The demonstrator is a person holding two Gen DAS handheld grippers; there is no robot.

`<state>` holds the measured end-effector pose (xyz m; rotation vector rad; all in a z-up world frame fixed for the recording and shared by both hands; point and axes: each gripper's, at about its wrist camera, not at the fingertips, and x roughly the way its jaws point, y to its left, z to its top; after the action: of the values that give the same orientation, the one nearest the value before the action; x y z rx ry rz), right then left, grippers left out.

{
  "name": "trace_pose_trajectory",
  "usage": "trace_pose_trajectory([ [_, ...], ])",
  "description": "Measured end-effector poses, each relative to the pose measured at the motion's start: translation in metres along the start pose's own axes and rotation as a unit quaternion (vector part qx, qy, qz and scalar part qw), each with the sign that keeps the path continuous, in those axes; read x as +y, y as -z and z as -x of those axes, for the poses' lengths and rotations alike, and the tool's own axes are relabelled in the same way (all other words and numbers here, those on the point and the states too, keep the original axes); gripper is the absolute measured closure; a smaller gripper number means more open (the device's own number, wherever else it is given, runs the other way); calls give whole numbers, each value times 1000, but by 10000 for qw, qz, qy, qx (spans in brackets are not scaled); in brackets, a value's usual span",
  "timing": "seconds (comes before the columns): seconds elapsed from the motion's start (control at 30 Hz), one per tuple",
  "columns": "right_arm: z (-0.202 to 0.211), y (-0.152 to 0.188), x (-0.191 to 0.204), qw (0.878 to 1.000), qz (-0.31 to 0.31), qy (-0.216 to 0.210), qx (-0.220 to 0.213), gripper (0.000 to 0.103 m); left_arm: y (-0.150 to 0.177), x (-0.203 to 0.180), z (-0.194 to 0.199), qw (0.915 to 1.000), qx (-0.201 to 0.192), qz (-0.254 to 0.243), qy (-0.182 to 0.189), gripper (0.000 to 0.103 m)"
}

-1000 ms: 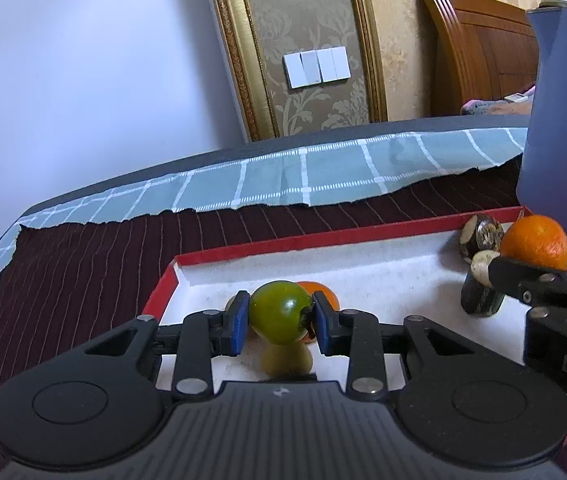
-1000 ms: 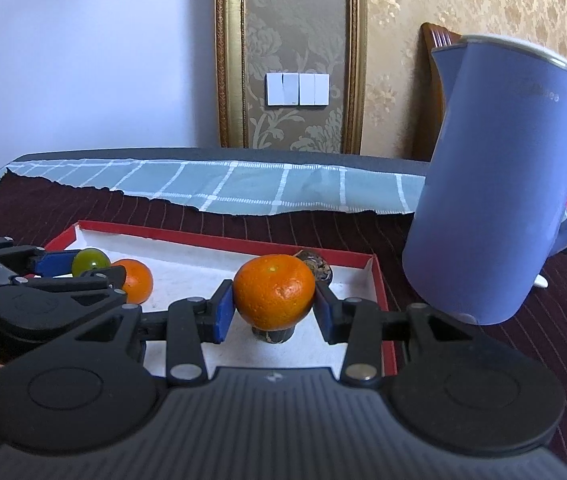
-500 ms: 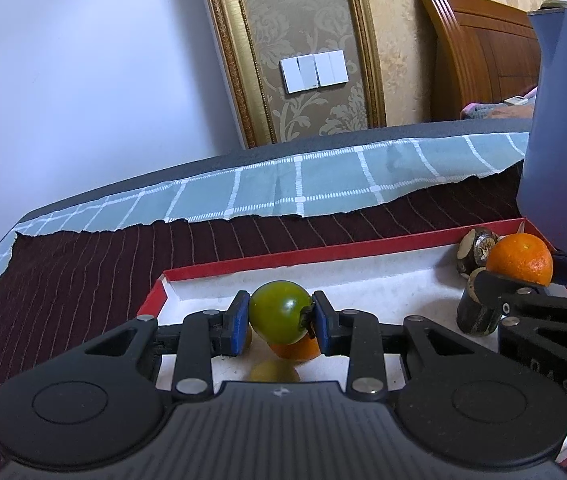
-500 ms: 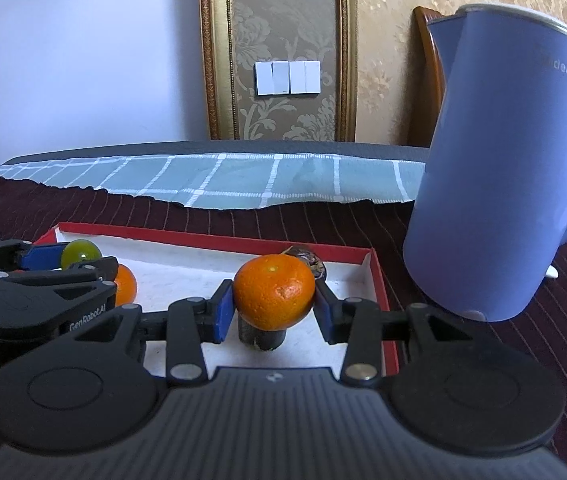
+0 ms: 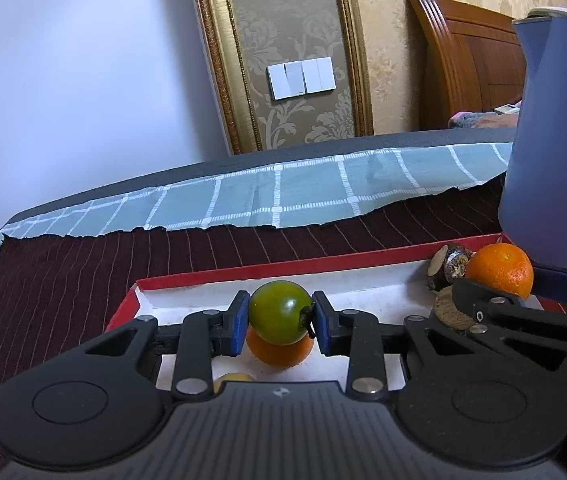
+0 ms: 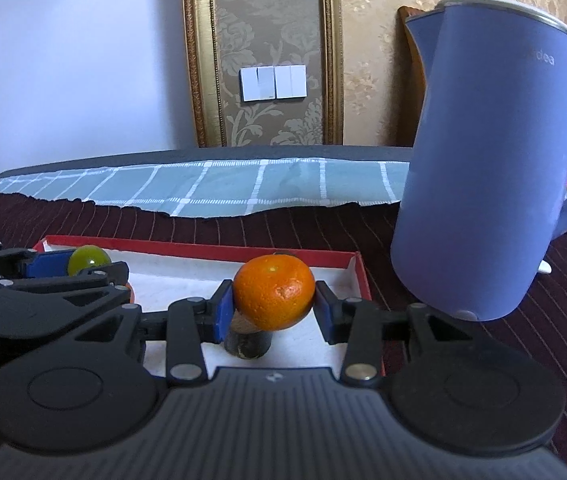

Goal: Organize fruits

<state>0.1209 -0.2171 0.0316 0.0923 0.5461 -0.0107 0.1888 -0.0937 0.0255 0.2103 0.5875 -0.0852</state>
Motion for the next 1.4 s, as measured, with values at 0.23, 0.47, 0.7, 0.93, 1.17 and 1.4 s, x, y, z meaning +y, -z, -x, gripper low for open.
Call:
trace_pose_trajectory([
  [0.23,-4,1,-2,10000,-37,-10,46,63,-1,-1,-1,10000,4,-7,-47,71],
  [0.47,-2,1,-2,10000,-23,38,-26,57,-1,-2,-1,10000,23,19,-81,70],
  [0.7,3,1,-3,9999,-29,83,-101,50,1,-2,2,9999,32,-38,-131,67],
  [0.93,13,6,-6,9999,-64,68,-112,48,7,3,13,9997,-107,-23,-240,39],
  [1.17,20,9,-5,9999,-19,70,-130,45,15,8,24,9997,-97,-35,-218,39],
  [1.4,31,15,-5,9999,21,82,-146,33,28,18,36,9999,12,118,-13,39],
])
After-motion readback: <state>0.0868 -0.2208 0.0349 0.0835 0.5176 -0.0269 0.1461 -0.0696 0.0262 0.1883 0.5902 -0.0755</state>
